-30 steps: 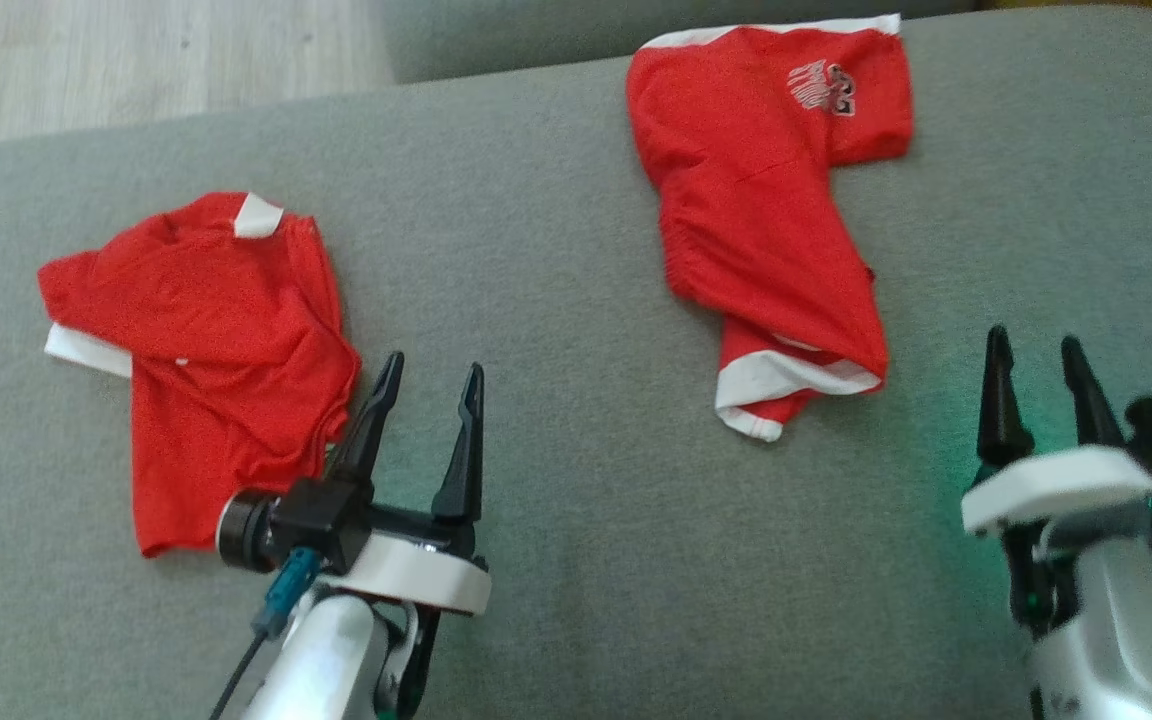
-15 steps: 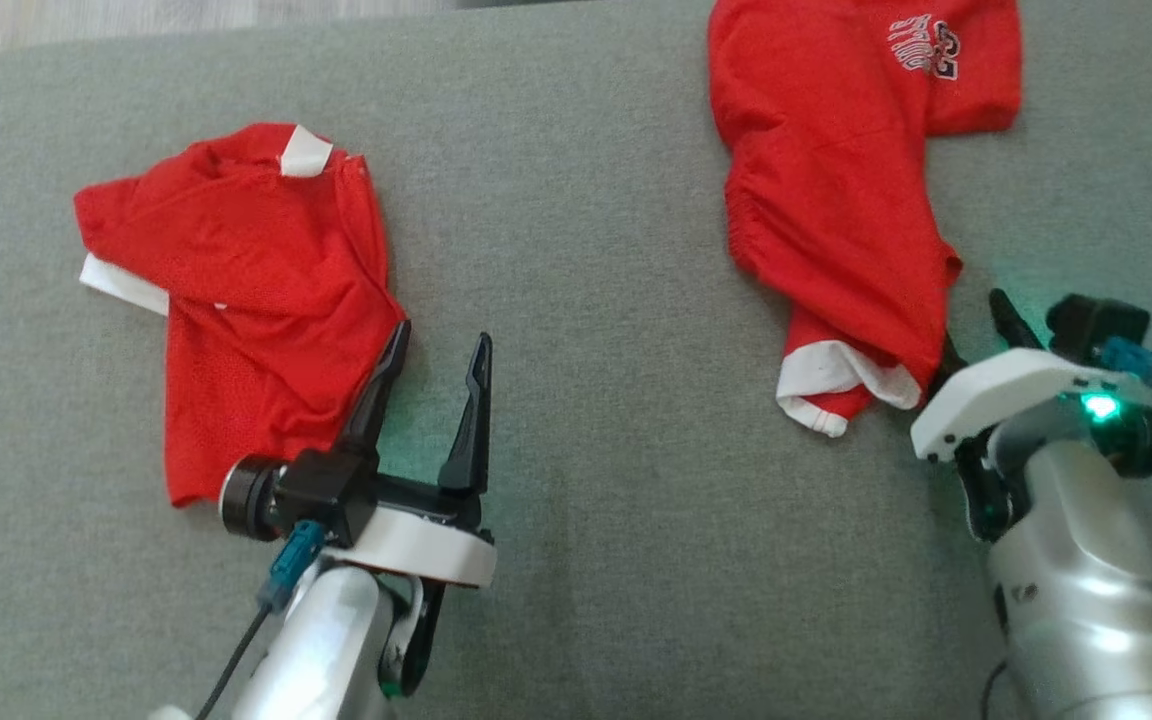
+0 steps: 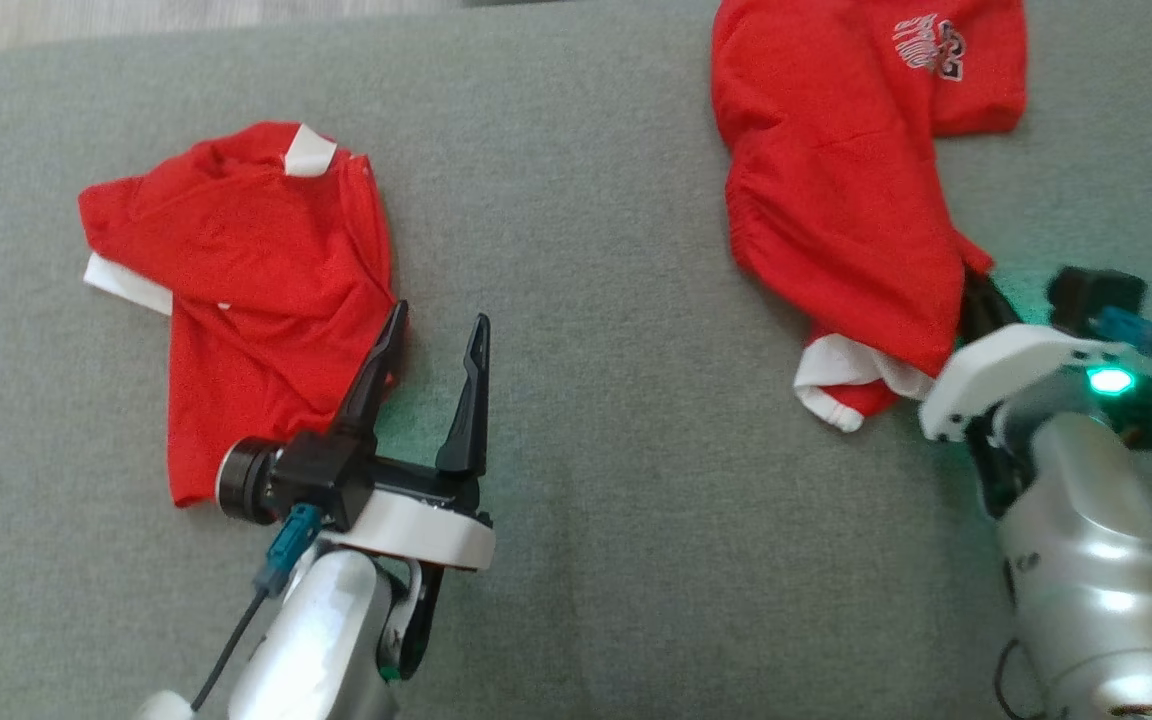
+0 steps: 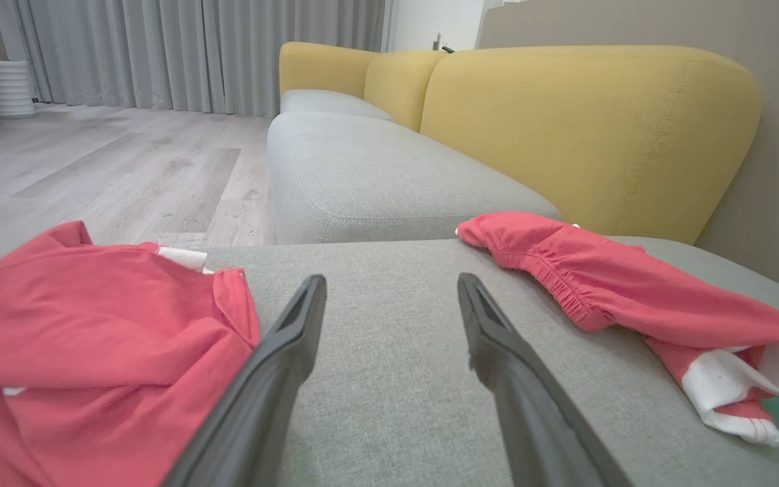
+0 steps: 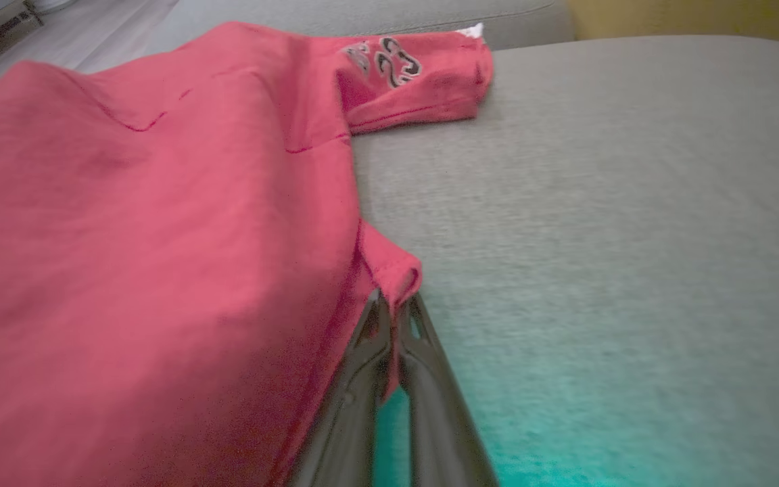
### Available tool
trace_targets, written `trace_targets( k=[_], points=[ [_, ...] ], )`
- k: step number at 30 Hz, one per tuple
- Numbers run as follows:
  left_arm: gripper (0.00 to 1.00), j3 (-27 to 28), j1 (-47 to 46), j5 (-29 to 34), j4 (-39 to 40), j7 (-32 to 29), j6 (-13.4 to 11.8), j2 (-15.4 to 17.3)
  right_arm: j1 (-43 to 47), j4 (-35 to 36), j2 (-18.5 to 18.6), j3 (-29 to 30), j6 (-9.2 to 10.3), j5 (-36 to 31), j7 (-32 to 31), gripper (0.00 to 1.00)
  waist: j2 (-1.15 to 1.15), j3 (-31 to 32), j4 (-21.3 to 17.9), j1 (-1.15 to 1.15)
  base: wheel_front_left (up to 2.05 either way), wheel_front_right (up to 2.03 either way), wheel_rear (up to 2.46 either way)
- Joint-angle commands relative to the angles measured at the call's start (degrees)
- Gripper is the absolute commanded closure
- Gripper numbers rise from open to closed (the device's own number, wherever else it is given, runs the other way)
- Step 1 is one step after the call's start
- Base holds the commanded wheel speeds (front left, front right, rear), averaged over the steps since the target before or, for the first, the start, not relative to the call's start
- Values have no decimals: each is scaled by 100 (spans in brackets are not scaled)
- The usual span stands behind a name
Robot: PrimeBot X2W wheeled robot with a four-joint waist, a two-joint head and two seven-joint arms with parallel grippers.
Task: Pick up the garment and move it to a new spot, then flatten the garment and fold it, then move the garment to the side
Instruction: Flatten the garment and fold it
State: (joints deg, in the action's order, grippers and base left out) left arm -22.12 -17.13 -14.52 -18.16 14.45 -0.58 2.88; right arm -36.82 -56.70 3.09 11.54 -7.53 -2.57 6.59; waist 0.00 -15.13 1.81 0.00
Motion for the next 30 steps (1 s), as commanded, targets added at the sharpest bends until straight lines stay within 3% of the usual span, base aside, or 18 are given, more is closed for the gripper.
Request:
trace_targets(
  k=[1, 7, 16, 17, 18, 26, 30],
  points=[
    [0, 185, -66, -39, 168, 55, -38, -1, 54, 146, -9, 118, 4, -145, 86, 100, 0, 102, -61, 0, 0, 0, 0],
    [0, 171, 34, -102, 199, 55, -67, -1, 233, 715, 317, 873, 4, -638, -37, 100, 0, 325, -174, 0, 0, 0, 0],
    [0, 105, 108, -222, 240, 55, -129, -1, 440, 1673, 757, 1534, 4, -938, -785, 100, 0, 476, -197, 0, 0, 0, 0],
    [0, 100, 112, -230, 245, 55, -133, -1, 467, 1755, 794, 1583, 4, -1040, -857, 61, 0, 477, -196, 0, 0, 0, 0],
    [0, 91, 112, -237, 247, 55, -135, -1, 478, 1845, 809, 1639, 4, -1132, -877, 0, 0, 475, -191, 0, 0, 0, 0],
    [0, 74, 126, -262, 228, 55, -151, -1, 545, 2621, 327, 1808, 4, -1568, -501, 0, 0, 569, -183, 0, 0, 0, 0],
    [0, 118, 184, -253, 222, 55, -153, -1, 743, 3070, 37, 1374, 4, -1134, 1, 0, 0, 670, -216, 0, 0, 0, 0]
  ],
)
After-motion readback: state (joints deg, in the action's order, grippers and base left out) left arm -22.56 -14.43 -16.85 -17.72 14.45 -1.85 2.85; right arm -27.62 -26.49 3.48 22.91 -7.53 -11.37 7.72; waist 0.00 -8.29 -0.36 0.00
